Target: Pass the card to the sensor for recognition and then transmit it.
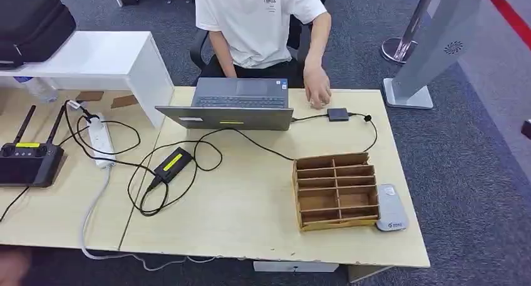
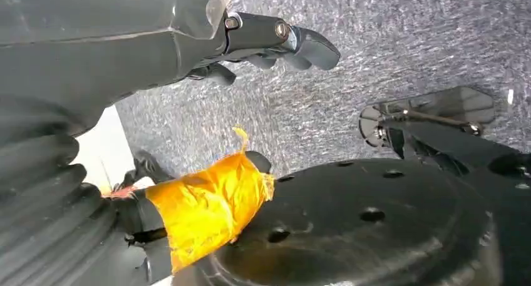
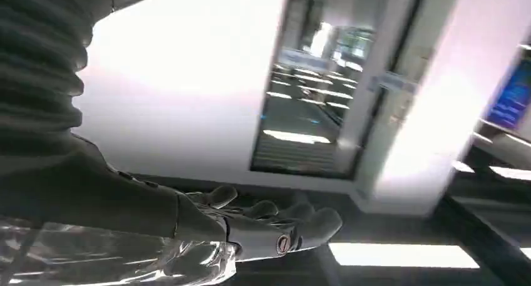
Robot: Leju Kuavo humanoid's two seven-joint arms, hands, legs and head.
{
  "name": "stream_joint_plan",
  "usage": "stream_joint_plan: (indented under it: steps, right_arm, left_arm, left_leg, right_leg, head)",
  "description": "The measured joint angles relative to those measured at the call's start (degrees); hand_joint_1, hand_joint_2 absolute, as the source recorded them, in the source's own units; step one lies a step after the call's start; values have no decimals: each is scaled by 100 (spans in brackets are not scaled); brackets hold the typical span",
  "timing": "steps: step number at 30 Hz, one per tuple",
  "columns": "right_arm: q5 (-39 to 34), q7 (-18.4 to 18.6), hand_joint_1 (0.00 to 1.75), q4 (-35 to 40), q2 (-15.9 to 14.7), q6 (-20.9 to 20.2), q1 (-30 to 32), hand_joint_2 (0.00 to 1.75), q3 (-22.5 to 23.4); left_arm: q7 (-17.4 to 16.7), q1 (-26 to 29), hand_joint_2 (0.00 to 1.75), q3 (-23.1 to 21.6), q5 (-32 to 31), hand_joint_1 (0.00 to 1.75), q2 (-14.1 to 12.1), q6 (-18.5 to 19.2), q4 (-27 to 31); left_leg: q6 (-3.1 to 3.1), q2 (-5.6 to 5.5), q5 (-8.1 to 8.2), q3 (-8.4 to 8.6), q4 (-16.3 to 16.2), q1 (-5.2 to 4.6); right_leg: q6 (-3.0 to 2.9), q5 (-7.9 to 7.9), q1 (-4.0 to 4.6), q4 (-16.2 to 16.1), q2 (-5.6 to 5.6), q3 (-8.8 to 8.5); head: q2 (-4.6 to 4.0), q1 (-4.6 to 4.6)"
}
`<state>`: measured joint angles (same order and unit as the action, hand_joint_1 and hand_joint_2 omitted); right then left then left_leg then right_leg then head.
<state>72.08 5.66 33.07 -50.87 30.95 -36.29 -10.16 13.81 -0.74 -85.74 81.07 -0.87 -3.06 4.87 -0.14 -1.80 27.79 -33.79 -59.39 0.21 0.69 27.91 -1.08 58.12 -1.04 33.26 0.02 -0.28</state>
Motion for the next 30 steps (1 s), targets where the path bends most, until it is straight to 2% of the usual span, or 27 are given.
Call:
stream_joint_plan:
  steps: [3,7,10,14,17,19,20,21,22,24,26,27,30]
  right_arm:
    - [-168,124,0,-138,-273,199,972,175,676]
    - [-286,109,0,-593,-327,588,2228,175,1686]
    - [-282,85,0,-951,-237,796,2922,175,2380]
    - [-293,24,0,-1355,56,798,3479,175,3101]
    - [-391,-11,0,-1596,482,780,3710,175,3519]
    - [-564,-31,0,-1701,961,732,3783,175,3820]
    - [-612,7,0,-1738,1160,690,3799,175,3934]
    - [-645,39,0,-1797,1433,623,3811,175,4054]
    - [-627,59,0,-1832,1645,539,3817,175,4139]
    - [-555,120,0,-1882,2172,301,3811,175,4408]
    - [-489,218,0,-1934,2670,189,3808,175,4615]
    - [-500,229,0,-1961,2869,113,3798,175,4688]
    - [-507,280,0,-2031,3424,-206,3750,175,4891]
  left_arm:
    - [2,39,175,66,33,0,0,57,-72]
    - [2,79,175,118,33,0,15,118,-179]
    - [0,102,175,184,17,0,28,124,-225]
    - [-26,108,175,225,-15,0,35,175,-262]
    - [-105,115,175,258,-37,0,44,337,-277]
    - [-129,127,175,291,-74,0,52,371,-284]
    - [-142,131,175,308,-88,0,57,389,-284]
    - [-166,134,175,323,-94,0,57,413,-284]
    - [-194,135,175,332,-96,0,59,424,-284]
    - [-225,136,175,369,-92,0,59,481,-284]
    - [-232,143,175,402,-94,0,59,531,-284]
    - [-227,147,0,422,-103,0,61,531,-284]
    - [-230,154,0,481,-149,0,59,531,-284]
  left_leg:
    - [-8,8,14,13,4,2]
    - [-4,5,20,11,9,1]
    - [-6,12,21,18,17,0]
    - [-12,21,26,29,25,0]
    - [-14,37,26,37,29,9]
    - [-29,50,30,44,29,19]
    - [-29,54,30,48,31,26]
    - [-32,59,32,50,31,26]
    - [-32,64,32,56,34,27]
    - [-58,79,36,60,34,44]
    - [-59,80,36,64,40,42]
    - [-59,83,36,68,42,41]
    - [-64,88,34,75,45,44]
  right_leg:
    - [-3,7,2,-1,12,-4]
    - [-9,19,1,0,7,-5]
    - [-15,23,0,0,15,-4]
    - [-21,27,-1,1,26,-4]
    - [-24,28,10,0,38,-9]
    - [-35,30,19,1,50,-11]
    - [-36,30,24,0,54,-15]
    - [-42,32,24,3,59,-14]
    - [-44,32,25,4,64,-16]
    - [-48,31,38,3,73,-18]
    - [-55,35,39,10,75,-19]
    - [-60,38,38,14,78,-19]
    - [-75,42,39,19,82,-21]
  head:
    - [0,-4]
    - [0,0]
    - [0,-11]
    - [0,-15]
    - [0,0]
    - [0,7]
    - [0,-22]
    - [0,0]
    - [0,-22]
    - [0,-9]
    - [0,-15]
    - [0,-15]
    - [0,-18]
